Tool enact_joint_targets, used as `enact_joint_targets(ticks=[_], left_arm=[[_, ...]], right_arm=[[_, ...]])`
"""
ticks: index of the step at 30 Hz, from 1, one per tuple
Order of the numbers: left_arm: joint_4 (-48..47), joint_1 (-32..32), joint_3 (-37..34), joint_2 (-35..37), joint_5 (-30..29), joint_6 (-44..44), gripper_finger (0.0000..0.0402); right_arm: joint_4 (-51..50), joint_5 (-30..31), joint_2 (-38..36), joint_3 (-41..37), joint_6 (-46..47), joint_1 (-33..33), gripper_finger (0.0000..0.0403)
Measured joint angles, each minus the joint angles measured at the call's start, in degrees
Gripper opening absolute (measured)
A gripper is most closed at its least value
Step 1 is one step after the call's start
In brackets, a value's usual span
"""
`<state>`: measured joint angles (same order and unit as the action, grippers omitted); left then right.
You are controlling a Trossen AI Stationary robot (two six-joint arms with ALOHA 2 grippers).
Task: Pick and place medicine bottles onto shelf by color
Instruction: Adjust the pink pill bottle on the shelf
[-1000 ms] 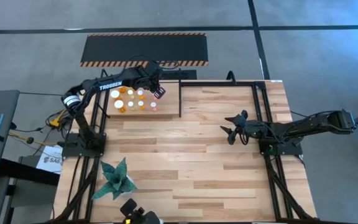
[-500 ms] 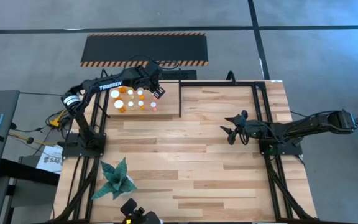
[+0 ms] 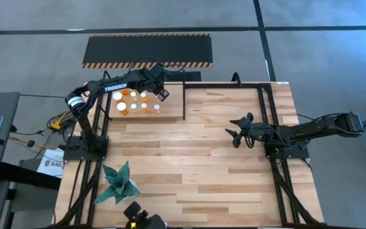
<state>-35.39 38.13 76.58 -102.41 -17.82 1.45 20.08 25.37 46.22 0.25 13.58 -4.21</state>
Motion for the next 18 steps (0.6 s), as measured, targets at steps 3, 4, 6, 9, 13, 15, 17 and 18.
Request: enact_joint_targets(ticks=[3, 4, 6, 9, 13, 15, 17, 18], left_arm=[[0.1, 0.1, 0.0, 0.0, 0.0, -0.1, 0.0103], [0.0, 0.1, 0.0, 0.0, 0.0, -0.1, 0.0103], [0.1, 0.1, 0.0, 0.0, 0.6, -0.1, 0.0103], [0.1, 0.1, 0.0, 0.0, 0.9, -0.1, 0.0106], [0.1, 0.1, 0.0, 0.0, 1.0, -0.2, 0.0116], [0.2, 0.1, 0.0, 0.0, 1.0, -0.5, 0.0118], [0.2, 0.1, 0.0, 0.0, 1.0, -0.6, 0.0119], [0.2, 0.1, 0.0, 0.0, 1.0, -0.6, 0.0119]], right_arm=[[0.0, 0.0, 0.0, 0.0, 0.0, 0.0, 0.027], [0.0, 0.0, 0.0, 0.0, 0.0, 0.0, 0.027], [0.0, 0.0, 0.0, 0.0, 0.0, 0.0, 0.027], [0.0, 0.0, 0.0, 0.0, 0.0, 0.0, 0.027], [0.0, 0.0, 0.0, 0.0, 0.0, 0.0, 0.027], [0.0, 0.0, 0.0, 0.0, 0.0, 0.0, 0.027], [0.0, 0.0, 0.0, 0.0, 0.0, 0.0, 0.027], [0.0, 0.0, 0.0, 0.0, 0.0, 0.0, 0.027]])
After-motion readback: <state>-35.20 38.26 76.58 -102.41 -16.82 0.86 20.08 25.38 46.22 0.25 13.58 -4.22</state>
